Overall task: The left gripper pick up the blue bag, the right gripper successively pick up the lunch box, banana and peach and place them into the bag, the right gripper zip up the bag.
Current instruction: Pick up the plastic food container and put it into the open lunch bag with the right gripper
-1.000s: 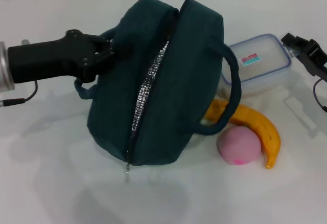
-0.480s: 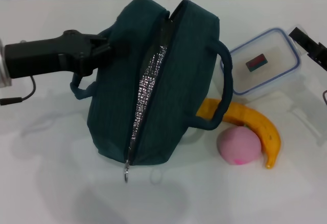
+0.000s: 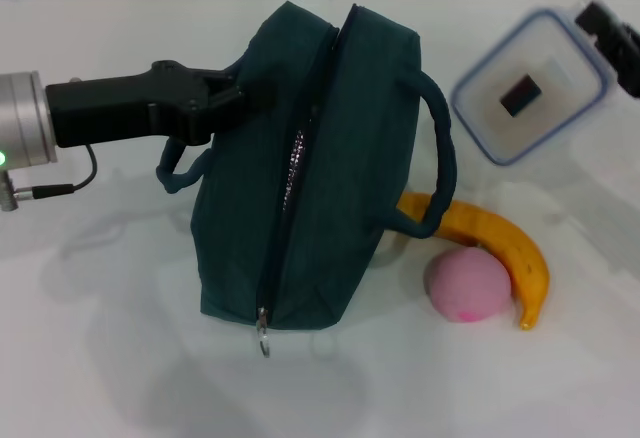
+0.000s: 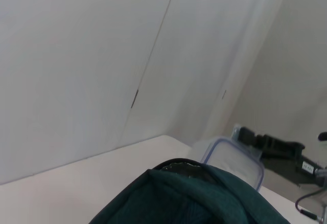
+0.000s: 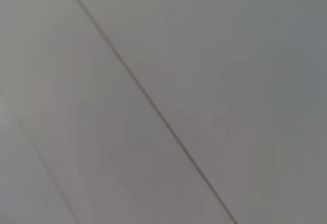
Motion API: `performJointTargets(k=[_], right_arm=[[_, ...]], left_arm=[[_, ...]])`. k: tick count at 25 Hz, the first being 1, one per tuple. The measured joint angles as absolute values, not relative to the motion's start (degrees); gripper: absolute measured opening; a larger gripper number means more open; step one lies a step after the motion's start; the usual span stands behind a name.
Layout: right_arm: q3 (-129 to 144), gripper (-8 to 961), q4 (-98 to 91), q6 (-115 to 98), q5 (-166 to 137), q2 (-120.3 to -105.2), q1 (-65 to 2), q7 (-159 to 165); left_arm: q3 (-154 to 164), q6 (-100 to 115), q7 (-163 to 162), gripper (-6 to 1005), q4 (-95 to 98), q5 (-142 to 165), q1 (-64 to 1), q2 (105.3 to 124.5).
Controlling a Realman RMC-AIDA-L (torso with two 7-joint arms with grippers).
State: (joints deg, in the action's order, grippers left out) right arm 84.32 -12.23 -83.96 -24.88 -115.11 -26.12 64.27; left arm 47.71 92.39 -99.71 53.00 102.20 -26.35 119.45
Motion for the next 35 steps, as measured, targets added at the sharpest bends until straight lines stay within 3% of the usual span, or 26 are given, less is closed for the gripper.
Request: performJointTargets(k=[7,20,35], right_arm=[[84.4,99,-21.0,-84.1,-25.0,-114.50,-27.8,64.2],[84.8,101,-25.9,-83.6,-28.6,-114.60,-39.4,66.6],[85.1,104,-26.1,-82.4,-41.2,-115.31,-36.2,69.7]], left_arm=[[48.0,90.0,-99.5,40,51.6,102.2,-27.2,119.50],[49.1,87.5,-99.3,39,50.8,102.4,-28.5,119.53],[49.7,83.2,-99.2,38,50.1,102.3,-29.8,119.38]])
